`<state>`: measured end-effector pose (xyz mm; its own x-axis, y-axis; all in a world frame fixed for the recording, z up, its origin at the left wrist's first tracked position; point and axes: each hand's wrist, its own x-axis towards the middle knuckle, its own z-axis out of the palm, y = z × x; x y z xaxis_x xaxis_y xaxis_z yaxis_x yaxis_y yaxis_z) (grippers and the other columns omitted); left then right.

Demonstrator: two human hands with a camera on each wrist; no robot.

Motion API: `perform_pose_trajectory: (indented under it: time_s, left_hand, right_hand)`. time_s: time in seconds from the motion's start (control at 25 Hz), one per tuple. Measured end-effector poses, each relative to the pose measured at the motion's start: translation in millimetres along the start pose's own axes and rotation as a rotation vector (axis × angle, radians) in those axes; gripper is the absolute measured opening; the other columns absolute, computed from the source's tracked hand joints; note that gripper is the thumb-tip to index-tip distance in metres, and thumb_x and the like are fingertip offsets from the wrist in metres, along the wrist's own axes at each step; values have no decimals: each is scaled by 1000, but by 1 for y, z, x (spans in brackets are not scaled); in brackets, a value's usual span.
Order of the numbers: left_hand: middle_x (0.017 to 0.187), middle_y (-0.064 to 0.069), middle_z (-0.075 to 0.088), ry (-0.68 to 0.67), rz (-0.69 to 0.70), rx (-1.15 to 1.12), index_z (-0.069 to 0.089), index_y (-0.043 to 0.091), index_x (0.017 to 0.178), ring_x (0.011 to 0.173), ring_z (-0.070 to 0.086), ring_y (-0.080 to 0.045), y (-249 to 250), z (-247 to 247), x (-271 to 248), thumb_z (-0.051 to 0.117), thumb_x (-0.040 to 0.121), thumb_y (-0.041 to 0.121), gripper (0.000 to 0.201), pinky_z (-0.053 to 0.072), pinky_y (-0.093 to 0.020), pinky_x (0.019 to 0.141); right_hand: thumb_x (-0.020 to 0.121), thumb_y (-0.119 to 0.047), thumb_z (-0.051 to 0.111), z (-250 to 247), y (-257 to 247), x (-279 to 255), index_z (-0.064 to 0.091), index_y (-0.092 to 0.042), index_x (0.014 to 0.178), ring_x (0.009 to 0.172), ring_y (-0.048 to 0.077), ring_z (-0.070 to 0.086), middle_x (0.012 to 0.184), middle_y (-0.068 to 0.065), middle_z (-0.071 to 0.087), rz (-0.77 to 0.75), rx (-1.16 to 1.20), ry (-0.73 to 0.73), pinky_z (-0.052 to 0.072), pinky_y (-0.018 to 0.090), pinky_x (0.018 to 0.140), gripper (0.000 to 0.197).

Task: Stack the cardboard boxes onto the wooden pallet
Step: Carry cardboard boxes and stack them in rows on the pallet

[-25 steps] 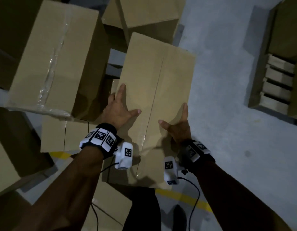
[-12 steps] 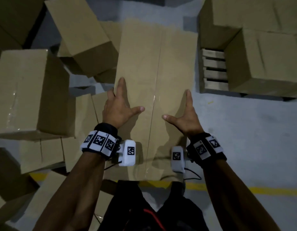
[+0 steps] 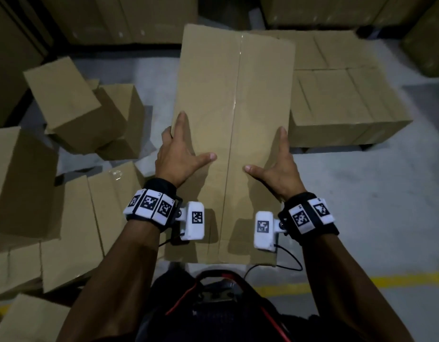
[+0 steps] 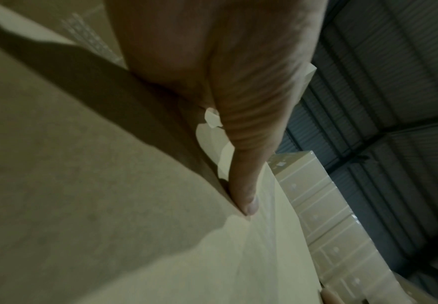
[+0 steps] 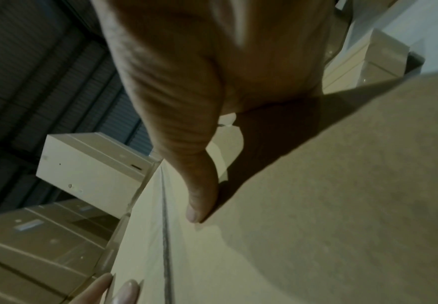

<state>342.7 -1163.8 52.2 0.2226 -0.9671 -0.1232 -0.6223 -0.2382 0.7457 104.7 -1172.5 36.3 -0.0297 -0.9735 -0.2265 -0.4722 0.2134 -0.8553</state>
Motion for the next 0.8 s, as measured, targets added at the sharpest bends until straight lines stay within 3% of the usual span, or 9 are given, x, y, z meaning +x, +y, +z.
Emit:
perform_pose_trajectory:
  time_s: [0.28, 0.56, 0.8]
  left_hand:
    - [159, -5, 17, -20, 111, 20, 5, 43, 155, 139, 36, -34, 83, 67, 49, 82, 72, 52, 114, 39, -50, 109]
    - [160, 0, 16, -89, 76, -7, 3, 44, 155, 139, 35, -34, 132, 150, 170, 82, 70, 54, 116, 37, -49, 109]
    - [161, -3, 15, -131, 52, -4, 3, 41, 156, 142, 32, -33, 183, 187, 253, 82, 72, 52, 116, 35, -46, 111]
  right_hand:
    - [71, -32, 89, -87, 21, 52, -5, -42, 156, 152, 27, 14, 166, 5, 13, 11, 6, 110, 21, 53, 121, 128]
    - [70, -39, 89, -147, 45, 182, -5, -46, 155, 150, 27, 21, 166, 4, 16, 83, -34, 129, 26, 47, 119, 128]
    - [69, -39, 89, -192, 47, 280, -6, -46, 155, 151, 25, 18, 167, 0, 11, 108, -41, 90, 25, 46, 119, 128]
